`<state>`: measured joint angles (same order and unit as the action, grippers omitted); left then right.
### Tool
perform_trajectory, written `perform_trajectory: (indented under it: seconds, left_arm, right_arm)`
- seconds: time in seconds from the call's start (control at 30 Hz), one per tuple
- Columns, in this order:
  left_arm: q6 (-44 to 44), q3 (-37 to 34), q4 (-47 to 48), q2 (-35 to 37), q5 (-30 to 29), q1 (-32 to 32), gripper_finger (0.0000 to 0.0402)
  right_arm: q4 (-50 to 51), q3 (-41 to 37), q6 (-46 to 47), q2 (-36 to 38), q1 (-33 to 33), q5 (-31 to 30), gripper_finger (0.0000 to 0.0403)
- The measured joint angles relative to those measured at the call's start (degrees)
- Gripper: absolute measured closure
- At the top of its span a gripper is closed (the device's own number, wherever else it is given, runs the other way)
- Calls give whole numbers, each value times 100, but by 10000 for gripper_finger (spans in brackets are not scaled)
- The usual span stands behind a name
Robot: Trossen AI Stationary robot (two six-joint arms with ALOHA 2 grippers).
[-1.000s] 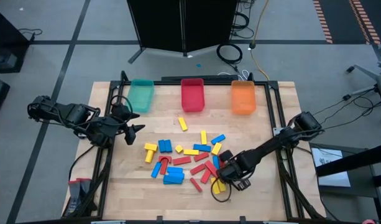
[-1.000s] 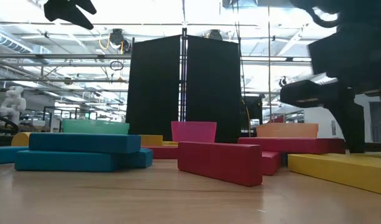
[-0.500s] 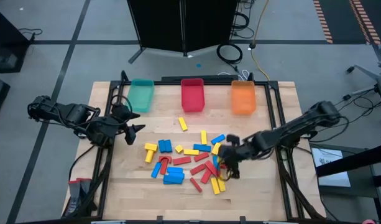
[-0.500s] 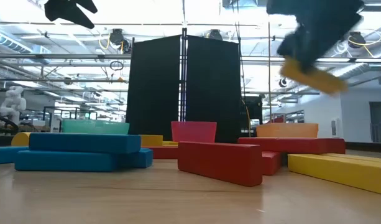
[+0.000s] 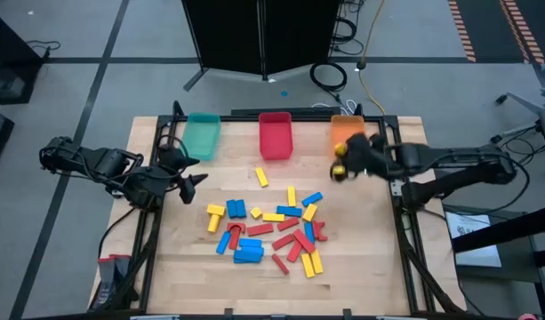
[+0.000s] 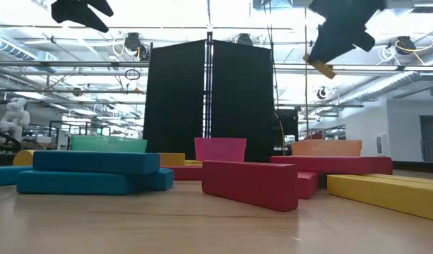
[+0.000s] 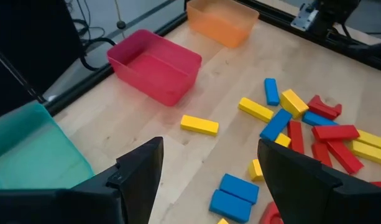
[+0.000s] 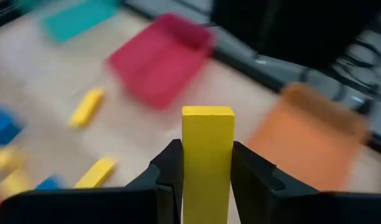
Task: Sort blocks
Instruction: Put the yellow block into the orange bin
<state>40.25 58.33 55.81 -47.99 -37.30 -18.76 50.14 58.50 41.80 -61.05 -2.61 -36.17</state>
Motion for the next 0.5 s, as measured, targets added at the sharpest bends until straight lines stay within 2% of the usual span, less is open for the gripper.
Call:
perform_trajectory:
  seconds: [0.13, 0.27, 0.5]
  left_arm:
    - [0, 0, 0, 0, -57, 2, 134]
    - [0, 0, 2, 0, -59, 4, 134]
    - [21, 0, 5, 0, -72, 2, 134]
  right_arm:
    - [-10, 0, -316, -18, -1102, 179, 319]
    - [-14, 0, -688, -208, -2132, 888, 319]
    - [-387, 4, -1232, -894, -3427, 1859, 319]
